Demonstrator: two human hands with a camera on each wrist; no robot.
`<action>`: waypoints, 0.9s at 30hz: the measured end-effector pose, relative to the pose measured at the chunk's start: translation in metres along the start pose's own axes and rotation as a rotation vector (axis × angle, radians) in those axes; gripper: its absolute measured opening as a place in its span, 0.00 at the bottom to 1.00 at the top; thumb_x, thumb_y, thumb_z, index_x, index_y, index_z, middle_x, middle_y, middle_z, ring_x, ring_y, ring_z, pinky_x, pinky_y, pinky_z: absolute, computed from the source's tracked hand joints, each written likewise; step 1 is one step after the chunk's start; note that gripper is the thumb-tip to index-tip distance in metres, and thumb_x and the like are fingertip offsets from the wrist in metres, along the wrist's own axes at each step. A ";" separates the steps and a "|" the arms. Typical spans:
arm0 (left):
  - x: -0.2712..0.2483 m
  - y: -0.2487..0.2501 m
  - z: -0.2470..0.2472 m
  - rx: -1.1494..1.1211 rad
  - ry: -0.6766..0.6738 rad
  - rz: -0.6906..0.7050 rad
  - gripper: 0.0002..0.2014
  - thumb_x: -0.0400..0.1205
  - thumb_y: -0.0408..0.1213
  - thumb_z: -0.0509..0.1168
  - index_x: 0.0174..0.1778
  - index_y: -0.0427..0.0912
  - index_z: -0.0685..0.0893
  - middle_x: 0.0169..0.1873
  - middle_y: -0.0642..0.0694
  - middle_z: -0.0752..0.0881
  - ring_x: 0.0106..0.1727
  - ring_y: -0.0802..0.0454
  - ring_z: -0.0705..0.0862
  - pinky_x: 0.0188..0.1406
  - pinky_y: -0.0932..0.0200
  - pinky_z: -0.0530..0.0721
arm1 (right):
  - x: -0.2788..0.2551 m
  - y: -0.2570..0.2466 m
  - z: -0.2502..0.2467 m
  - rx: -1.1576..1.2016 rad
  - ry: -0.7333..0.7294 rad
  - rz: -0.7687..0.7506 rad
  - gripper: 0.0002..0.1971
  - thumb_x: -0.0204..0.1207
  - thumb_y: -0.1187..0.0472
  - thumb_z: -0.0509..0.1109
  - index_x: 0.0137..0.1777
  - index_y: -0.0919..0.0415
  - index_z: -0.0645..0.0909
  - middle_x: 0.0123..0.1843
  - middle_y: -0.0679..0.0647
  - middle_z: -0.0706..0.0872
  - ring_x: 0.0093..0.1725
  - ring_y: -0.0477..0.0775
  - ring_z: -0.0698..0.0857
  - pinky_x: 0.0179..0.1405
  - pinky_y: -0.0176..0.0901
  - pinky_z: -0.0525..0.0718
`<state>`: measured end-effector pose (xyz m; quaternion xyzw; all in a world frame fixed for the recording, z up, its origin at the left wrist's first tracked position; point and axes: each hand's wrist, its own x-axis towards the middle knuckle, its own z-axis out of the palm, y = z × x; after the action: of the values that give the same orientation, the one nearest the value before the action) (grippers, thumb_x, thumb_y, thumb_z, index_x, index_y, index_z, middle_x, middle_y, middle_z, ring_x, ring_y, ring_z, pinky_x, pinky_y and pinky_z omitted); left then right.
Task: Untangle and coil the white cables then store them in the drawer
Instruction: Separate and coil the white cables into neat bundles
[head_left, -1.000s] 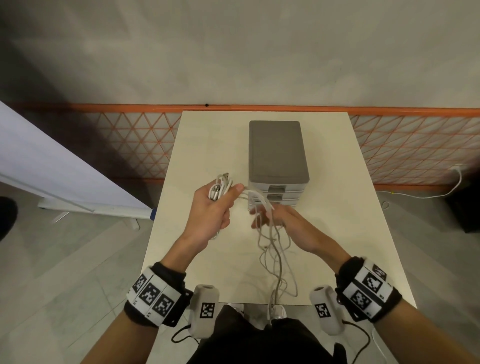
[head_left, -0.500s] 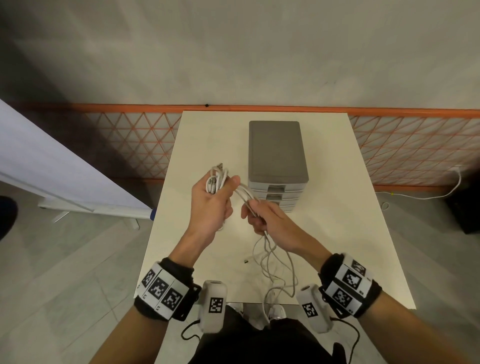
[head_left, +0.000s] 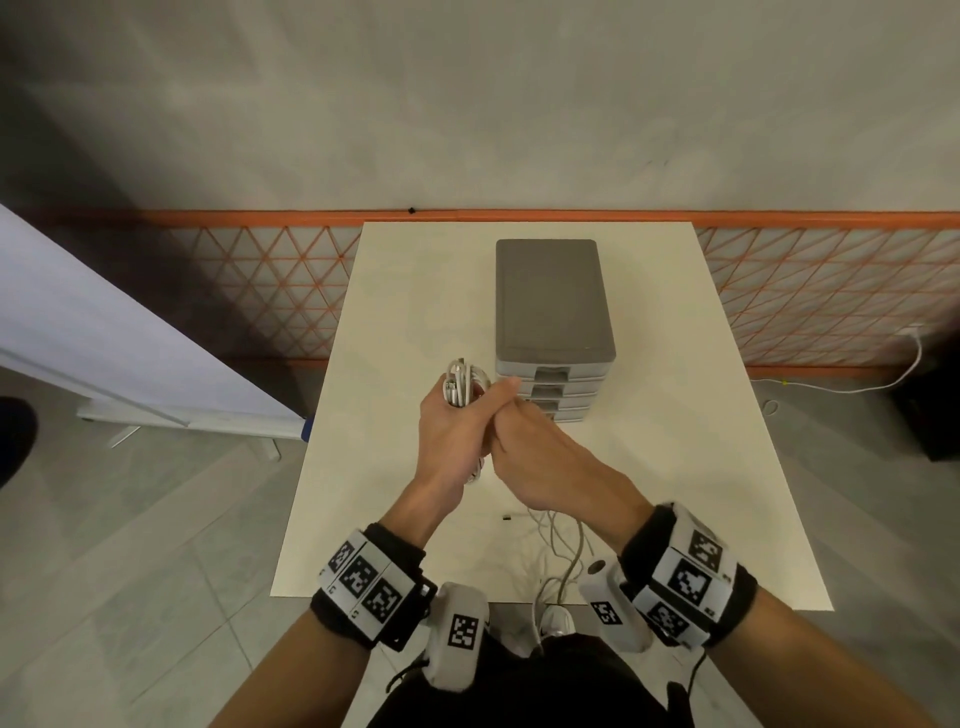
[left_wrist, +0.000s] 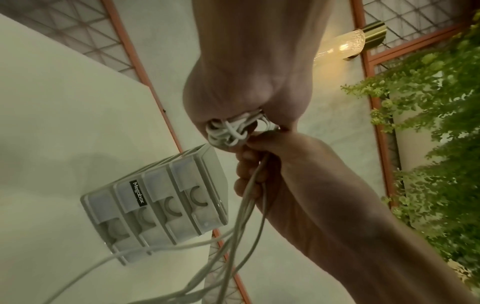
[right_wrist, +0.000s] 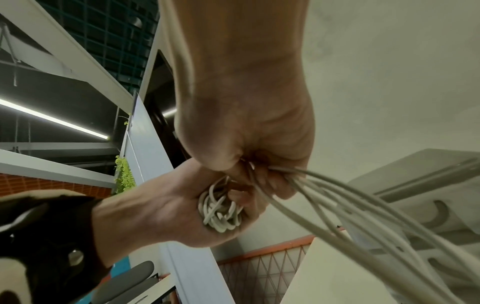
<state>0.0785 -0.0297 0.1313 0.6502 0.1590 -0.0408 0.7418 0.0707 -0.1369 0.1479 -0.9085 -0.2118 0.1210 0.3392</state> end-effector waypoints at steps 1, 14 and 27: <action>0.000 0.000 0.001 0.012 0.010 0.005 0.16 0.73 0.41 0.78 0.33 0.43 0.76 0.27 0.46 0.80 0.33 0.48 0.81 0.34 0.52 0.81 | -0.001 0.001 0.000 0.015 -0.002 0.002 0.09 0.84 0.70 0.54 0.59 0.67 0.73 0.50 0.61 0.80 0.44 0.57 0.81 0.45 0.54 0.82; 0.015 0.011 -0.008 -0.121 0.131 0.083 0.09 0.85 0.39 0.68 0.41 0.42 0.80 0.25 0.52 0.84 0.44 0.47 0.92 0.42 0.54 0.85 | -0.012 0.014 0.032 0.467 0.056 0.166 0.09 0.79 0.59 0.70 0.54 0.53 0.73 0.43 0.45 0.83 0.38 0.41 0.80 0.37 0.42 0.78; 0.006 0.011 -0.006 -0.229 0.105 0.103 0.20 0.87 0.37 0.67 0.31 0.46 0.65 0.18 0.52 0.64 0.17 0.56 0.61 0.16 0.62 0.62 | -0.010 0.012 0.031 0.218 -0.142 0.007 0.14 0.89 0.50 0.54 0.51 0.60 0.73 0.33 0.53 0.78 0.29 0.52 0.73 0.33 0.50 0.73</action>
<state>0.0862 -0.0213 0.1396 0.5700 0.1679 0.0498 0.8027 0.0543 -0.1329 0.1177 -0.8562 -0.2176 0.2084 0.4198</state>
